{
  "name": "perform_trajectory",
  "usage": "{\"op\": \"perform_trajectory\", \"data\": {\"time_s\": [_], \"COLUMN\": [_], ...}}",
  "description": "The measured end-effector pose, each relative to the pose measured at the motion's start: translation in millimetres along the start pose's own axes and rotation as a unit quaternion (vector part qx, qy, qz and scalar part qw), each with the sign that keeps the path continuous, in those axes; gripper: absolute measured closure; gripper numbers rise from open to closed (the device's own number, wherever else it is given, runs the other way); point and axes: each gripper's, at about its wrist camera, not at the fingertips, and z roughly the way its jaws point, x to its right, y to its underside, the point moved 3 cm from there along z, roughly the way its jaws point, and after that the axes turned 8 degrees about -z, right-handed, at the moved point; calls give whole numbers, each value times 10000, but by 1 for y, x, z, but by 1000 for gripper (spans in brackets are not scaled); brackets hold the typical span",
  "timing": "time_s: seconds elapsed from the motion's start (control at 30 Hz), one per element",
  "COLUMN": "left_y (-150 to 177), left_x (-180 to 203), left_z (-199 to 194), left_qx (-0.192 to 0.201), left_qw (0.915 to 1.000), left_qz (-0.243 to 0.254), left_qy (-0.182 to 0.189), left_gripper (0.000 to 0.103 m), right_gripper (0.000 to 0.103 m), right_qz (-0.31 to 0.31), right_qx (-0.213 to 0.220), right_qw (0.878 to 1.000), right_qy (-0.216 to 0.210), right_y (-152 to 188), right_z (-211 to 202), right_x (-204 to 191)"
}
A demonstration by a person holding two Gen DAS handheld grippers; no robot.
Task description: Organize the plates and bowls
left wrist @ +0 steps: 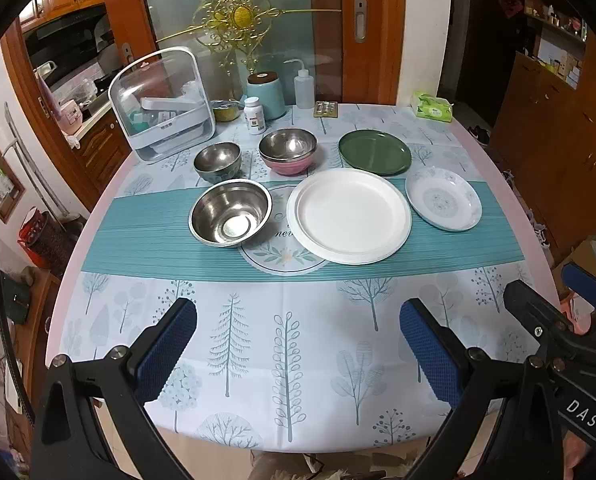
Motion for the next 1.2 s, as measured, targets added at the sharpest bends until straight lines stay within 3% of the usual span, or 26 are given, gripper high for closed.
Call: {"op": "perform_trajectory", "data": {"time_s": [0.2,0.43,0.97,1.2], "left_y": [-3,-6,-27,-40], "left_x": [-5,-6,-6,-9], "left_z": [-2,-2,11,18], "left_qx": [6,21,-59,18], "left_qw": [9998,10000,9996,9997], "left_qz": [-198,-31,60,150], "left_qy": [39,-67,256,188], "left_gripper": [14,14,14,14], "right_gripper": [16,16,16,16], "right_qz": [46,82,151,177], "right_qx": [10,52,158,270], "right_qw": [10000,9999,9998,9995], "right_qy": [-82,-121,-11,-10], "right_y": [0,-4,-18,-32], "right_z": [2,6,5,6], "right_x": [7,7,10,10]}}
